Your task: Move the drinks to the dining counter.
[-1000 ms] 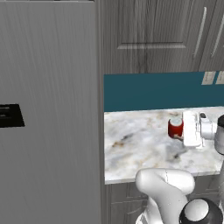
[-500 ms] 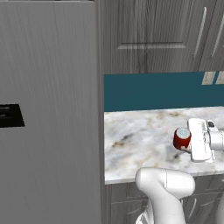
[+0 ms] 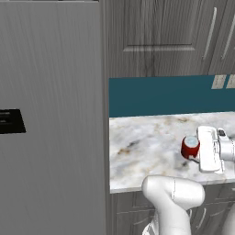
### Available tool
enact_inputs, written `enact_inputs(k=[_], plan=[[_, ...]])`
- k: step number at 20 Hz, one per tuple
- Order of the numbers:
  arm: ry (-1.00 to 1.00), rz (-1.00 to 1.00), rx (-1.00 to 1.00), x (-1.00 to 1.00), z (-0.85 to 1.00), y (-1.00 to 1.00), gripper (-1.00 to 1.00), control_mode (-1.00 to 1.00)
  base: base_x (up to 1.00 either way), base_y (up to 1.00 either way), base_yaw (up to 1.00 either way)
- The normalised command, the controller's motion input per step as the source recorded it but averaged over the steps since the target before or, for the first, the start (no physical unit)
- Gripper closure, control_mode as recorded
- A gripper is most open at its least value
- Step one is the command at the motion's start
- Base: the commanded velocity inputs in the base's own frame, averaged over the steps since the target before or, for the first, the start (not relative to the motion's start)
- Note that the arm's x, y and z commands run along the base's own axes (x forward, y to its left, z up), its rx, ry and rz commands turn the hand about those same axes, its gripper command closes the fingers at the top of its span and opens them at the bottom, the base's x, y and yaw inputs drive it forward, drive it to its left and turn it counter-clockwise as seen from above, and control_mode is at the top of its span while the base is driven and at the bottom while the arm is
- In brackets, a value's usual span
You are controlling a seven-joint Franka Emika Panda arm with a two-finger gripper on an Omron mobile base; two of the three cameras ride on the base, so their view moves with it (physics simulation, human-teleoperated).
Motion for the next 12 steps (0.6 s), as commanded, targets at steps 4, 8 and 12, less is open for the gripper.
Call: enact_inputs(k=[4, 8, 12], plan=[[0.0, 0.0, 0.0, 0.0, 0.0, 0.0, 1.0, 1.0, -0.67, -0.07, 0.0], [0.0, 0.0, 0.0, 0.0, 0.0, 0.0, 1.0, 1.0, -0.99, -0.26, 0.0], [0.0, 0.0, 0.0, 0.0, 0.0, 0.0, 1.0, 1.0, -1.0, -0.58, 0.0]])
